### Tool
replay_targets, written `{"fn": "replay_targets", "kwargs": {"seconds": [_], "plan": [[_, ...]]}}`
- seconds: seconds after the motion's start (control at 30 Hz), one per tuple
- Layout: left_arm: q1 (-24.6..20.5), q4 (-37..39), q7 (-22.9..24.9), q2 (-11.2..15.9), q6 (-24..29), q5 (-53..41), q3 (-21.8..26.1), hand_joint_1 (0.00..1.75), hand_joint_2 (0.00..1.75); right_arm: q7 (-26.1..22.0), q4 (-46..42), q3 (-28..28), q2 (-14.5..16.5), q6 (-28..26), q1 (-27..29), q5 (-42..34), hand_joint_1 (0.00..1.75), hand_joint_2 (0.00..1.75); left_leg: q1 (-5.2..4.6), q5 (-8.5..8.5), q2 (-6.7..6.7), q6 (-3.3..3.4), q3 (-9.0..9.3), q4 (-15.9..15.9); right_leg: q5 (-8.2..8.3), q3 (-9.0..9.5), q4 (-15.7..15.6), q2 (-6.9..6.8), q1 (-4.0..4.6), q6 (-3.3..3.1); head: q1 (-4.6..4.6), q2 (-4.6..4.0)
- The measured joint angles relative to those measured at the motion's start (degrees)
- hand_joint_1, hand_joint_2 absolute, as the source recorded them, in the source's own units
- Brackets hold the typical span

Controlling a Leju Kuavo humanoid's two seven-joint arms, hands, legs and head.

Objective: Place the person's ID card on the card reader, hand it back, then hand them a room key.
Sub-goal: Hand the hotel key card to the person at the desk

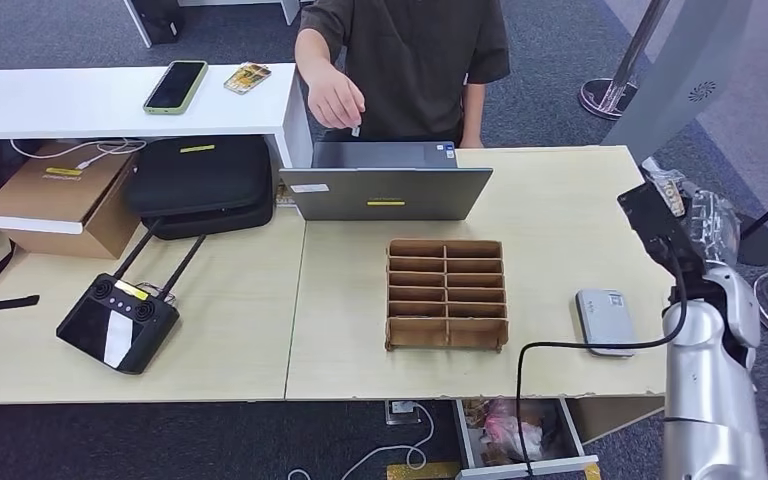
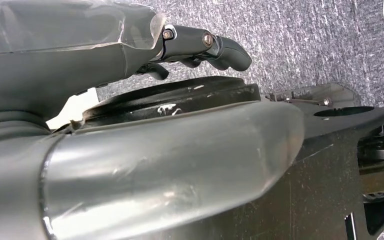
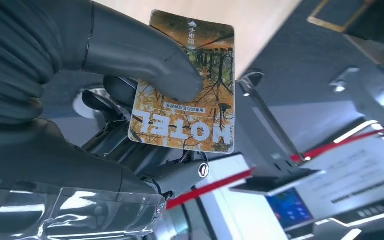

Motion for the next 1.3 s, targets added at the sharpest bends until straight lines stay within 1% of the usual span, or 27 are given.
{"fn": "replay_targets", "kwargs": {"seconds": [0.23,0.4,0.63,0.77,0.97,1.2,1.23,1.3], "plan": [[-0.02,0.0,-0.08,0.01,-1.4,-0.11,-0.04,0.0,0.0,-0.28,0.63,6.43,0.12,0.05,-7.57,1.29,1.75,1.75,0.0,0.01,-0.02,-0.01,-0.01,0.0,0.01,0.0,0.02,-0.03,0.01,-0.02,0.0,0.0],[-0.01,0.0,-0.43,0.03,-2.31,0.38,-0.05,0.0,0.0,1.19,2.09,11.08,1.06,0.02,-12.52,4.15,1.75,1.75,0.01,0.02,-0.01,-0.02,-0.04,0.0,0.02,-0.02,0.04,0.0,0.02,-0.04,0.0,0.0],[-0.04,0.0,-0.38,0.03,-2.9,0.23,-0.09,0.0,0.0,2.63,9.87,18.66,4.63,1.96,-22.33,7.32,1.75,1.75,0.02,0.05,-0.02,-0.07,-0.01,0.0,0.03,-0.03,0.05,-0.01,0.05,-0.05,-0.01,0.0],[-0.11,0.0,0.19,0.03,-2.8,-0.33,-0.61,0.0,0.0,2.81,15.49,21.55,7.21,2.22,-26.69,8.1,1.75,1.75,0.05,0.06,-0.03,-0.07,-0.01,0.0,0.03,-0.03,0.06,-0.02,0.05,-0.06,0.01,0.0],[-0.34,0.0,1.3,0.03,-2.66,-1.39,-2.11,0.0,0.0,3.33,22.25,23.76,10.52,2.38,-29.91,9.32,1.75,1.75,0.04,0.06,-0.04,-0.07,-0.02,0.0,0.03,-0.03,0.04,-0.03,0.04,-0.06,0.01,0.0],[-0.52,0.0,1.83,0.03,-2.19,-1.8,-2.99,0.0,0.0,3.47,25.94,24.23,12.16,2.7,-30.68,10.09,1.75,1.75,0.04,0.06,-0.07,-0.07,-0.02,0.0,0.04,-0.03,0.04,-0.05,0.04,-0.06,0.01,0.0],[-0.54,0.0,1.85,0.03,-2.17,-1.84,-3.05,0.0,0.0,3.47,26.24,24.23,12.27,2.69,-30.78,10.12,1.67,1.75,0.04,0.06,-0.07,-0.07,-0.02,0.0,0.04,-0.03,0.04,-0.05,0.04,-0.06,0.01,0.0],[-0.55,0.0,1.87,0.03,-2.14,-1.88,-3.21,0.0,0.0,3.47,26.77,24.23,12.45,2.68,-30.96,10.15,0.79,1.75,0.04,0.06,-0.09,-0.07,-0.02,0.0,0.03,-0.03,0.04,-0.08,0.04,-0.06,0.01,0.0]]}}
